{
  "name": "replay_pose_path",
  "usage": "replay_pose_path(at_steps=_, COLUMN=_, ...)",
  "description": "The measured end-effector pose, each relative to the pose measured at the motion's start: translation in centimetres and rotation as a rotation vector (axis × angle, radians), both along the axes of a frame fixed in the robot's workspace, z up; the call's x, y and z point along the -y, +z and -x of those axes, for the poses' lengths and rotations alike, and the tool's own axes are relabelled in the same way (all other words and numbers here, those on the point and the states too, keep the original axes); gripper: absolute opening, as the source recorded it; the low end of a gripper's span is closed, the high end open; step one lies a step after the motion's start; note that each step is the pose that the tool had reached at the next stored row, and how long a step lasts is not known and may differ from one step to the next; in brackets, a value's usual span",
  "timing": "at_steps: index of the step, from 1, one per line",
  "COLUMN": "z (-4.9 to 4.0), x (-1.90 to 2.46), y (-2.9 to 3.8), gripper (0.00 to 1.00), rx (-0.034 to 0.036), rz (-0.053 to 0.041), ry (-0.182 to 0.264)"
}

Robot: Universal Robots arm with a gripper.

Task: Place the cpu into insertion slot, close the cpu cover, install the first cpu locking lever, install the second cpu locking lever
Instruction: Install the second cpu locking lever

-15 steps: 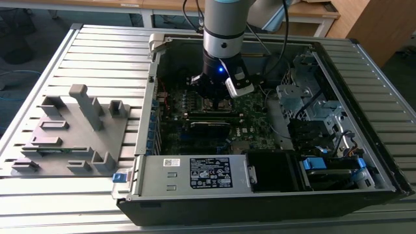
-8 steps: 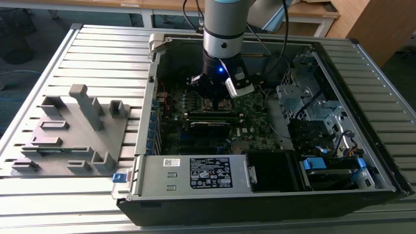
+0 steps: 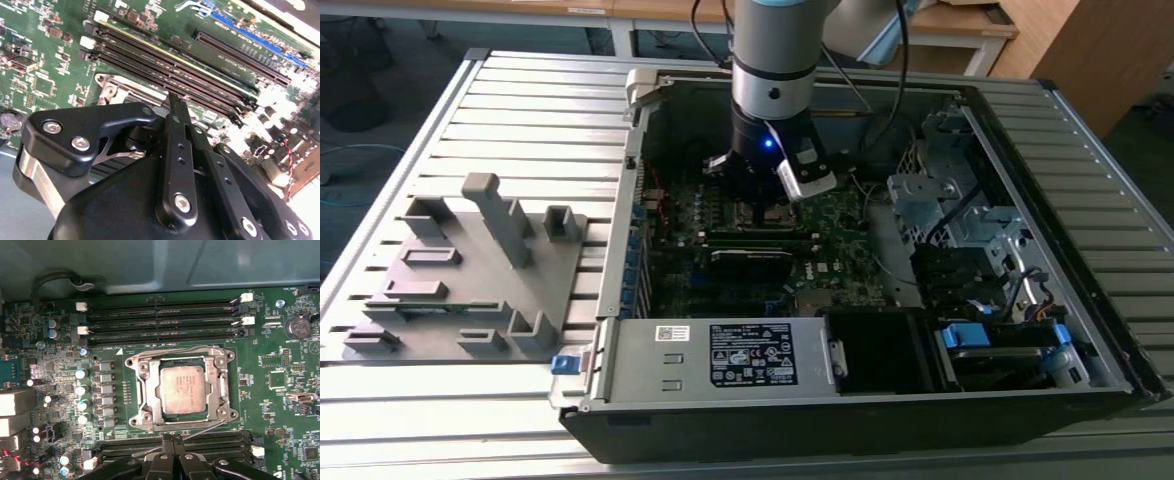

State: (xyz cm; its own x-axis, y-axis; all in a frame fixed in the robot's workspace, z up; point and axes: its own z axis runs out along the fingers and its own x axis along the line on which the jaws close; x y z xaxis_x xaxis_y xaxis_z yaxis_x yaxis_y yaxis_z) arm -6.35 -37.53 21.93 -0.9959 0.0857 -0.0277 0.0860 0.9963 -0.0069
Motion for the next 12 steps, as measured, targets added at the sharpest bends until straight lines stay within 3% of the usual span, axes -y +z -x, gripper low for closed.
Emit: replay_pose_path(at_steps=12, z=0.72, x=0.22, y=-0.14, gripper=0.1, rx=0.0008, rz=0.0, ry=0.0)
